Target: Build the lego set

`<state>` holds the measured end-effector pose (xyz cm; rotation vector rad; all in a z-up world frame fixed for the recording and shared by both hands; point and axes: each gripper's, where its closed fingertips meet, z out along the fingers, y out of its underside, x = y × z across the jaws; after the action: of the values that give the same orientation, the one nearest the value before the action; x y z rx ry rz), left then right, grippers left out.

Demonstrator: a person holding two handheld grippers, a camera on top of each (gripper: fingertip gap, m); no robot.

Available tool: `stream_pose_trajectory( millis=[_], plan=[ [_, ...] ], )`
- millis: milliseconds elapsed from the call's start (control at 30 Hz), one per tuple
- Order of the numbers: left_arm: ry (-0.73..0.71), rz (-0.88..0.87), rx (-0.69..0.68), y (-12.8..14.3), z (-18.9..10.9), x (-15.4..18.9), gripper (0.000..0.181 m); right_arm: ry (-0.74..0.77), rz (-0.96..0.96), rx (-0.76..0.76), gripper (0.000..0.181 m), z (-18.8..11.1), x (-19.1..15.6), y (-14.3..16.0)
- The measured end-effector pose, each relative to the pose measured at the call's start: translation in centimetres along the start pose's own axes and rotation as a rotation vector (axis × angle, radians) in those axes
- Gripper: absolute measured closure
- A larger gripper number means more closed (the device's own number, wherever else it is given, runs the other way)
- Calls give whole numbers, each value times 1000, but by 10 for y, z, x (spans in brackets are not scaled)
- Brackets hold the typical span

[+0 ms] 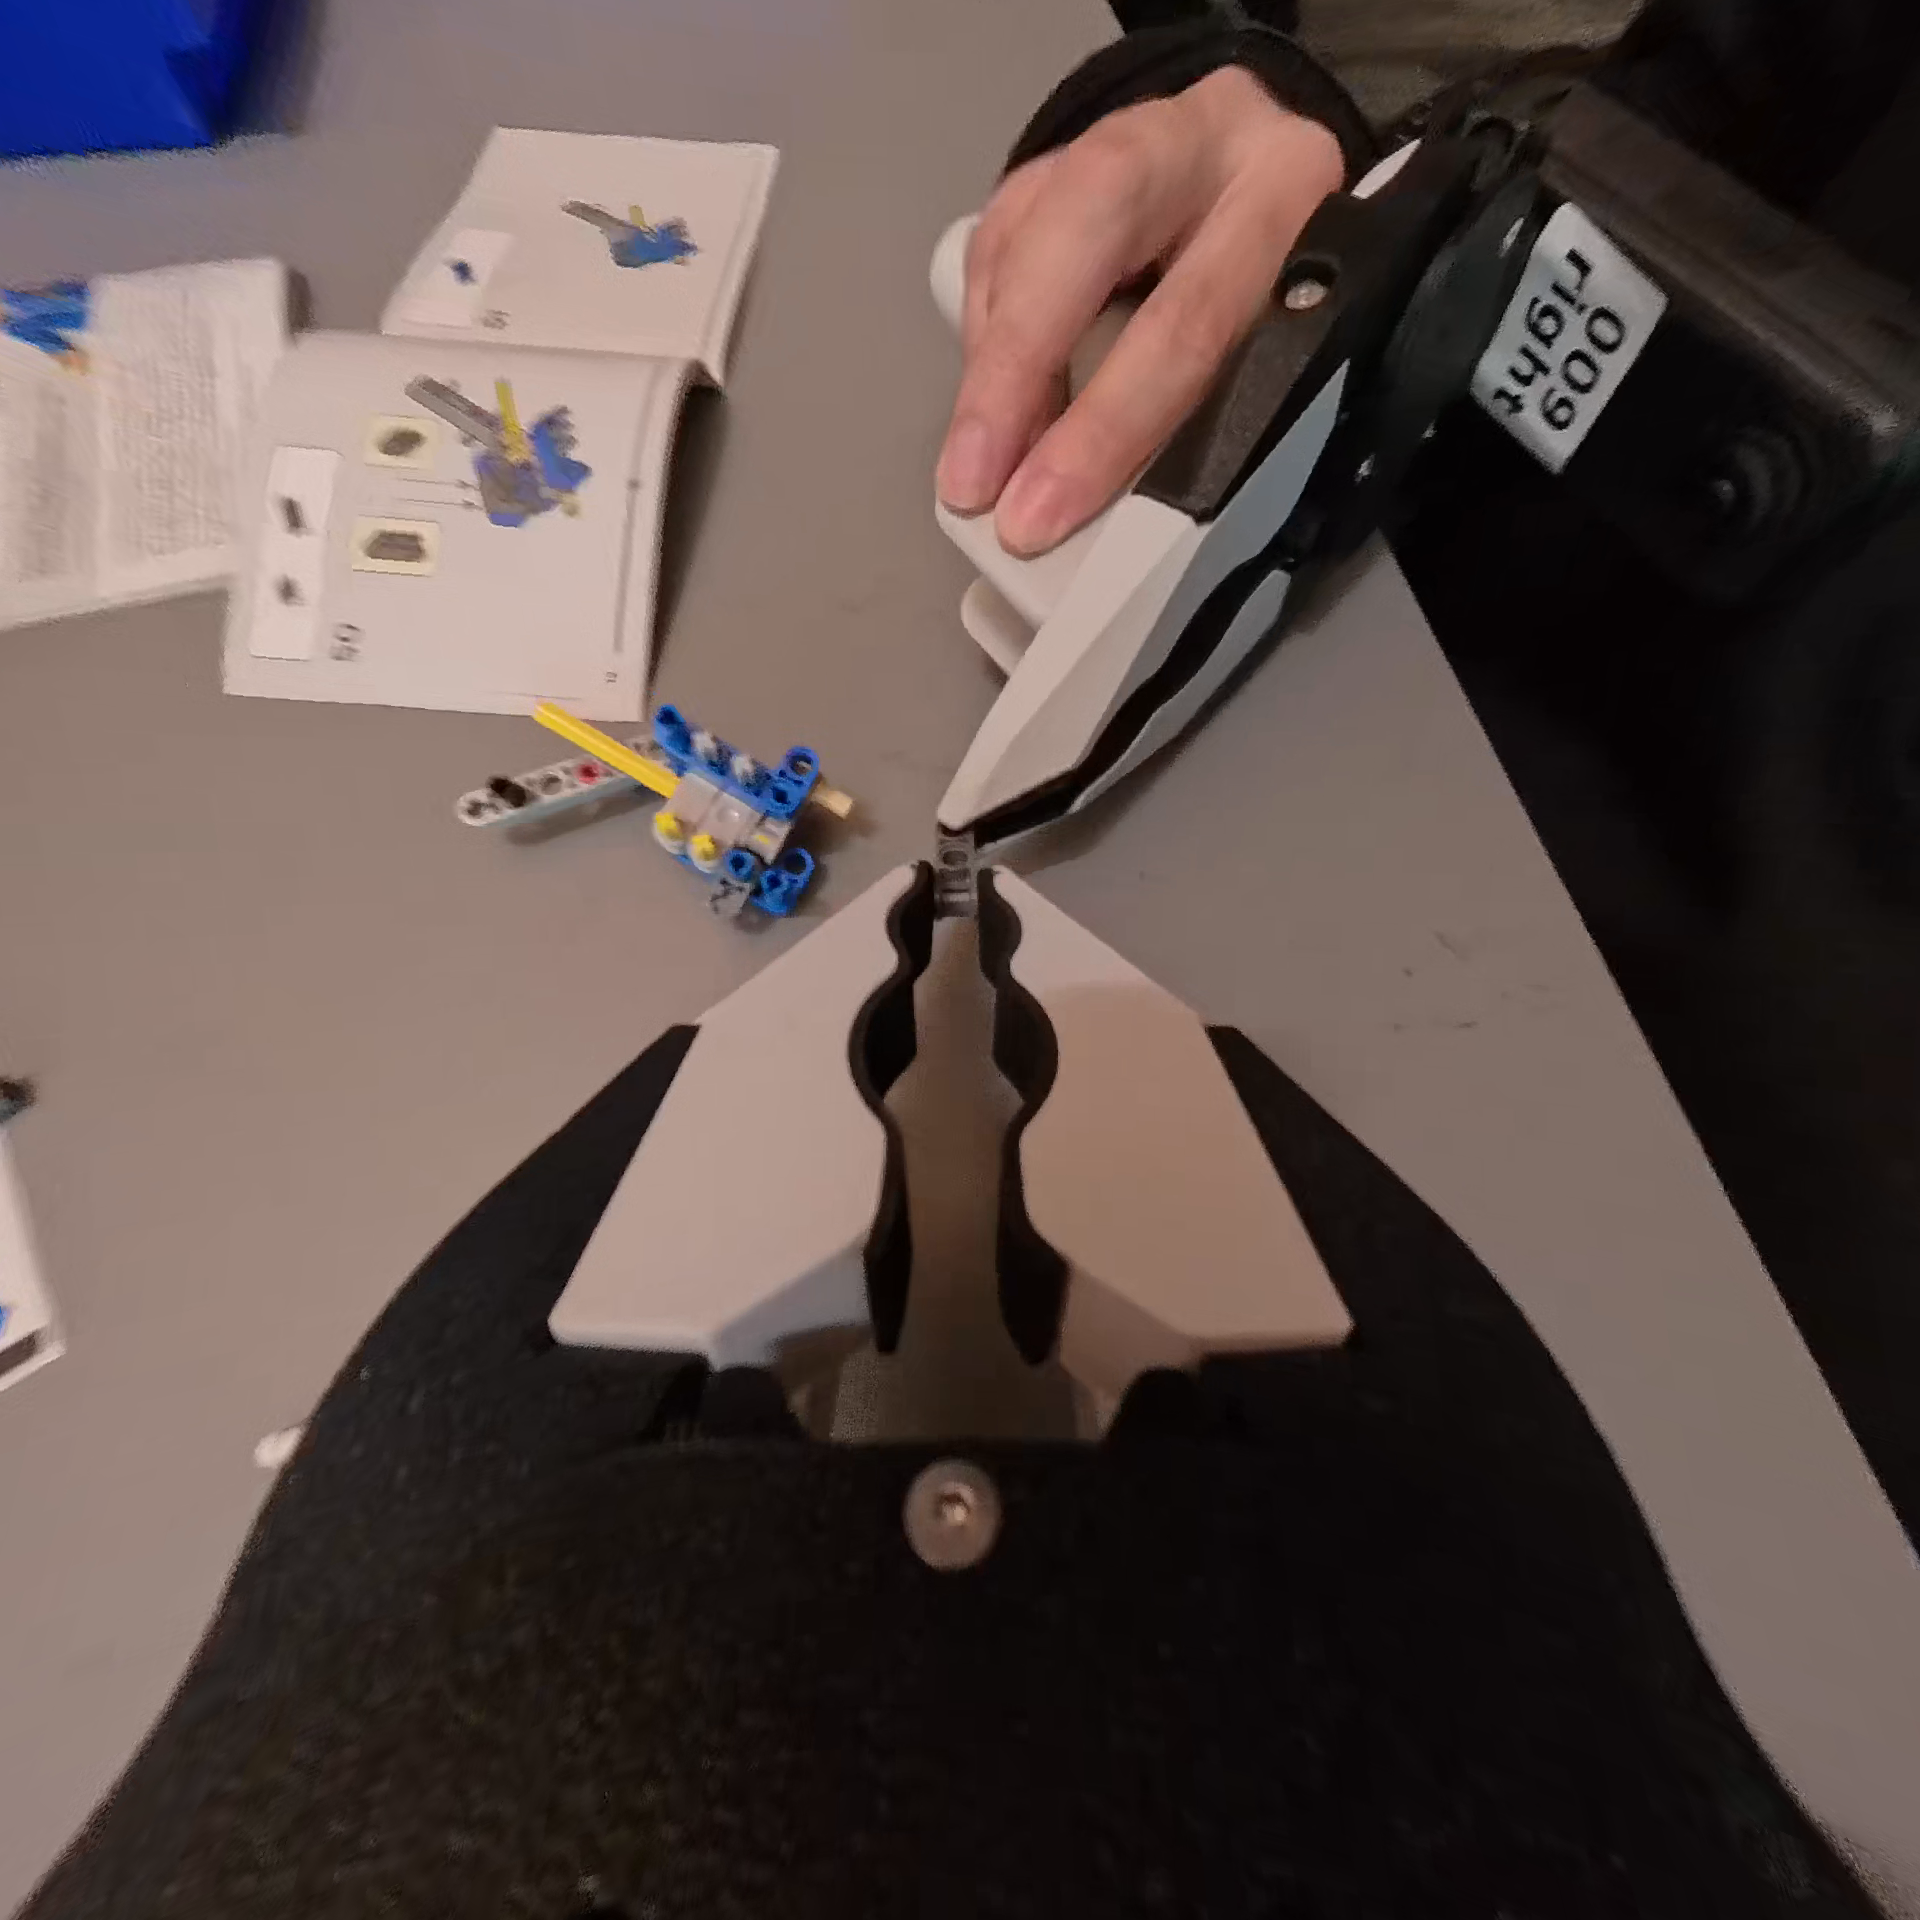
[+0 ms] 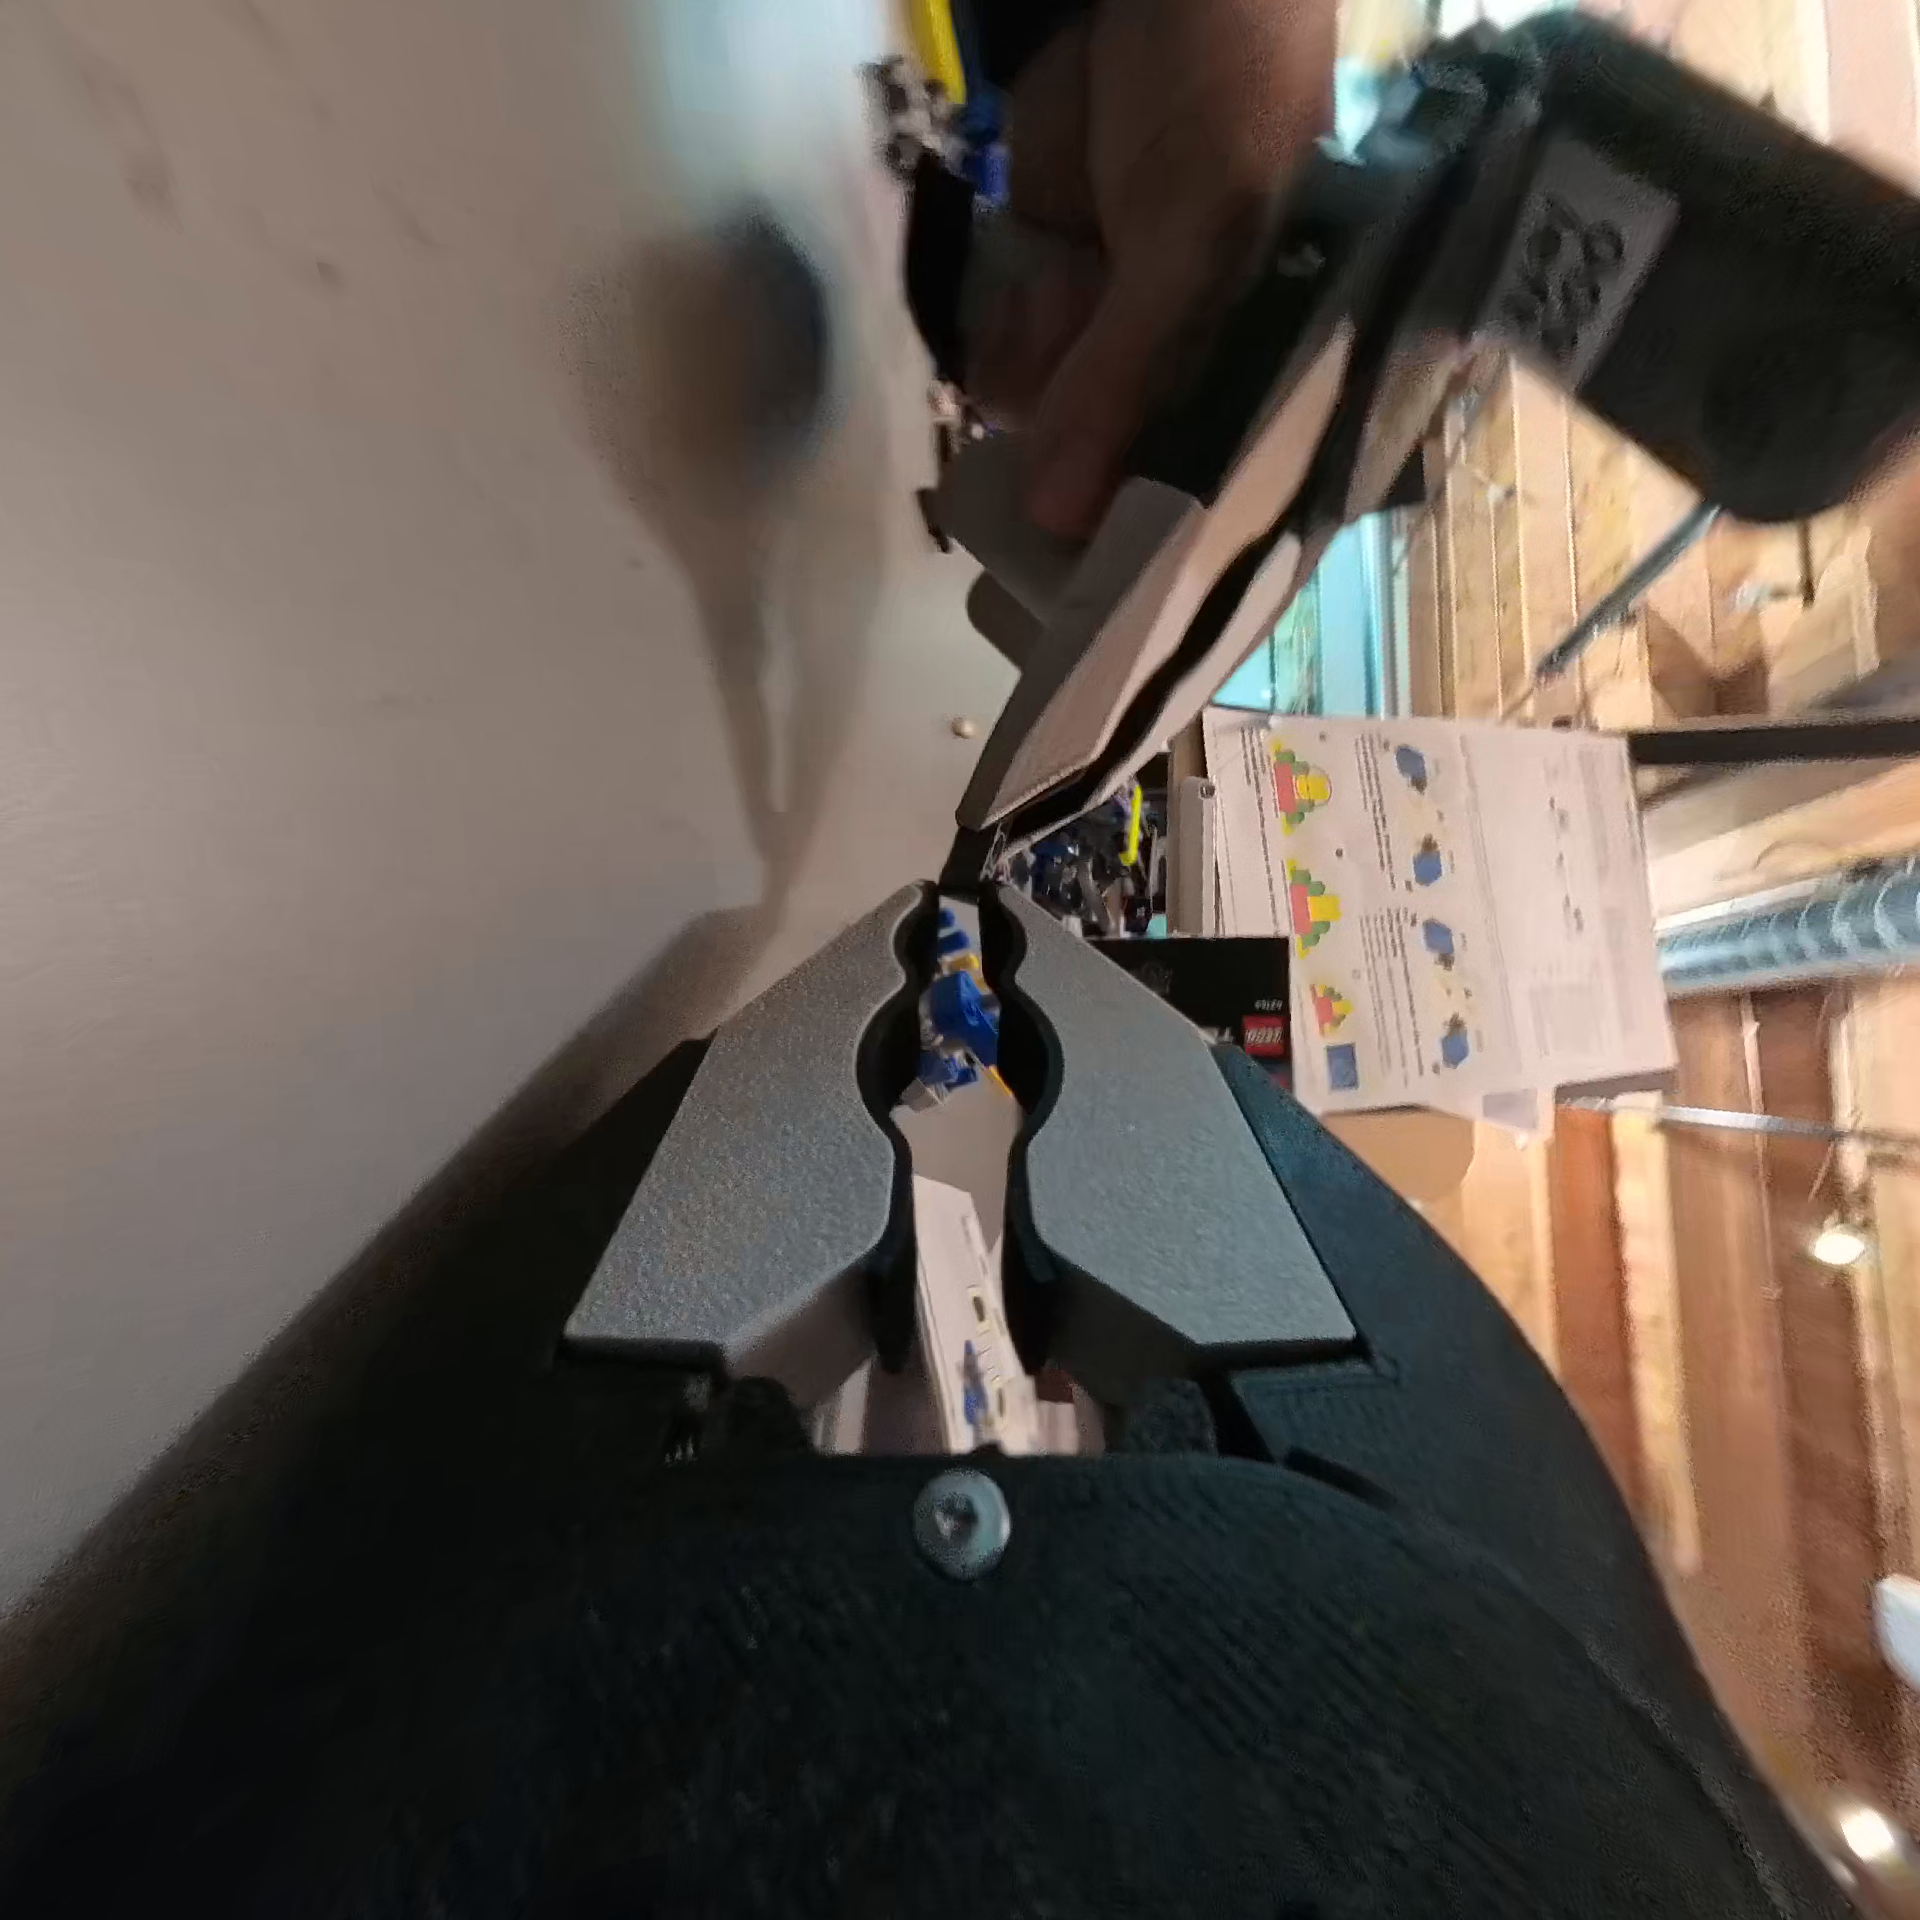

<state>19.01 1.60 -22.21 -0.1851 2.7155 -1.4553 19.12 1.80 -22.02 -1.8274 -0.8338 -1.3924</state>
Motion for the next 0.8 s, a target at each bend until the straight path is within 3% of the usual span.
stream_pose_trajectory(
  millis=[33, 100, 167, 233, 333, 467, 533, 800],
  plan=[
    [-75, 30, 12, -4, -3, -6, 177, 11, 74, 2, 176, -1, 5, 3],
    [-332, 127, 30, -14, -18, -26, 177, 10, 320, -7, 171, -6, 18, 14],
    [-619, 291, 94, -34, -41, -35, 177, -56, 729, 36, 163, -10, 31, 15],
    [-808, 442, 116, -48, -52, -26, 176, -118, 1194, 247, 152, -18, 56, -2],
    [-922, 591, 115, -62, -49, -6, 177, -171, 1724, 535, 159, -29, 86, -8],
    [-994, 694, 134, -77, -46, 8, 176, -332, 1890, 631, 150, -26, 77, -21],
    [-1004, 735, 139, -81, -45, 11, 177, -309, 1901, 684, 169, -30, 82, -22],
    [-987, 808, 133, -82, -42, 15, 176, -269, 1861, 728, 174, -31, 88, -23]
  ],
)
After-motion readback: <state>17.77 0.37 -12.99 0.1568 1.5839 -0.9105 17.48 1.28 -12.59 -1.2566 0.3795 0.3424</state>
